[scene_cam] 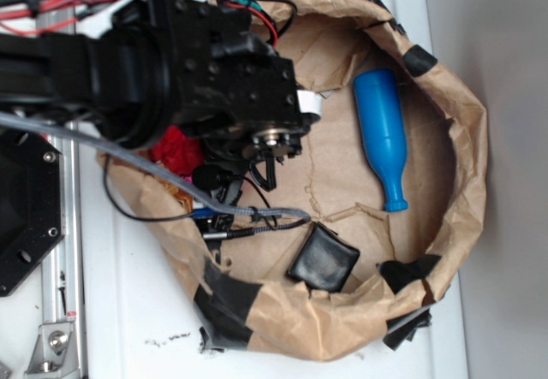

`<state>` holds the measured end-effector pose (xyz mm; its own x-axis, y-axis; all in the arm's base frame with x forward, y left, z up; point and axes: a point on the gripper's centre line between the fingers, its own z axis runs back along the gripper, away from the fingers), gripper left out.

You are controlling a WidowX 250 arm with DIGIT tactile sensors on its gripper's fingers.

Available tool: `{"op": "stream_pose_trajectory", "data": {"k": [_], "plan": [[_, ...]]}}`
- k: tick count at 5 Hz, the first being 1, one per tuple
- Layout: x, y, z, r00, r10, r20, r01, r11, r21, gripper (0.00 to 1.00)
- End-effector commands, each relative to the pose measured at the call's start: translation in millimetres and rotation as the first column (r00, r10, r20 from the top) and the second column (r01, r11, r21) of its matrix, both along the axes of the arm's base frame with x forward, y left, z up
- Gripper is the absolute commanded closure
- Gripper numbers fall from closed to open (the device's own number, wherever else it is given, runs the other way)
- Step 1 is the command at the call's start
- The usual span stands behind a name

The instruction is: Grab the red paper.

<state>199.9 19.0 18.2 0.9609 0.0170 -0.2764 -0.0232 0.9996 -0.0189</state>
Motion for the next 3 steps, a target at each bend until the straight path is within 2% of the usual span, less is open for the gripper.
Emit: {"op": "stream_pose_trajectory", "data": {"k": [1, 3], "plan": [[-1.3, -7.6, -4.0, 1.000, -0.014, -0.015, 0.014, 1.000, 0.006, 1.00], [1.6, -5.0, 4.7, 1.000, -0.019, 0.014, 0.019, 1.000, 0.008, 1.00]]}}
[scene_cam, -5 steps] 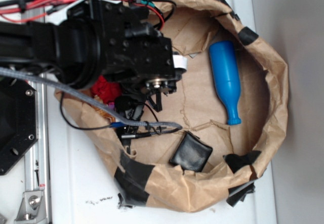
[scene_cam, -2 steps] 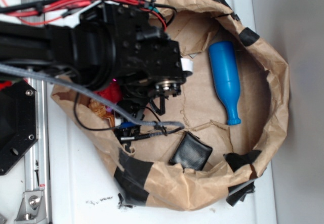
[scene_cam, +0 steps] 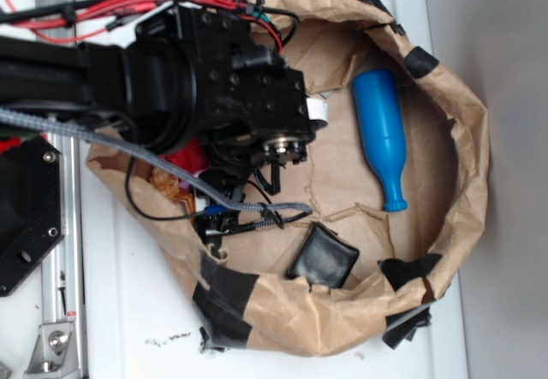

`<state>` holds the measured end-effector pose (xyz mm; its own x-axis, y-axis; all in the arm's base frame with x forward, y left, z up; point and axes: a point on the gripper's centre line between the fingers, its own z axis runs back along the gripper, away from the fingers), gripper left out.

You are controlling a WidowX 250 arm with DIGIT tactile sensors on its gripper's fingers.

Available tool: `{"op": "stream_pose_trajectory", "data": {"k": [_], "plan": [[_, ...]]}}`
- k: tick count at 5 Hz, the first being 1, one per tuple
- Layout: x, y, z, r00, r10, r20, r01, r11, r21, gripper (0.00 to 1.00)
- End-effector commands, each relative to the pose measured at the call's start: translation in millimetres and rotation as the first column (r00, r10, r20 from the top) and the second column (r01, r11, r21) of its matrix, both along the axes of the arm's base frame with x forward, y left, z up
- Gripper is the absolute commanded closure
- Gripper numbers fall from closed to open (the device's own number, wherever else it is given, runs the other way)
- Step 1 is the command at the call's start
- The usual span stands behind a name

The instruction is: Grab the red paper.

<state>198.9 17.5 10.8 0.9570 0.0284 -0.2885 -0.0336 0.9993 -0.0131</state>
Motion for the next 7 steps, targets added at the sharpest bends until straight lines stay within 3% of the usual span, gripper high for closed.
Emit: {"op": "stream_pose_trajectory", "data": {"k": [1, 2, 3, 4, 5, 6, 7], "plan": [[27.7, -5.2, 62.3, 0.984, -0.046, 0.174, 0.043, 0.999, 0.024, 1.00], [58.0, -15.1, 117.0, 0.926, -0.062, 0.373, 0.068, 0.998, -0.005, 1.00], [77.3, -28.0, 169.7, 0.882, -0.106, 0.459, 0.094, 0.994, 0.050, 1.00], [84.9, -36.5, 166.8, 0.870, -0.103, 0.481, 0.061, 0.993, 0.103, 1.00], [77.9, -45.1, 155.0, 0.894, -0.059, 0.445, 0.005, 0.993, 0.122, 0.61], [65.5, -42.6, 152.1, 0.885, 0.004, 0.466, -0.027, 0.999, 0.042, 1.00], [60.3, -36.4, 150.0, 0.882, 0.025, 0.471, -0.055, 0.997, 0.050, 1.00]]}}
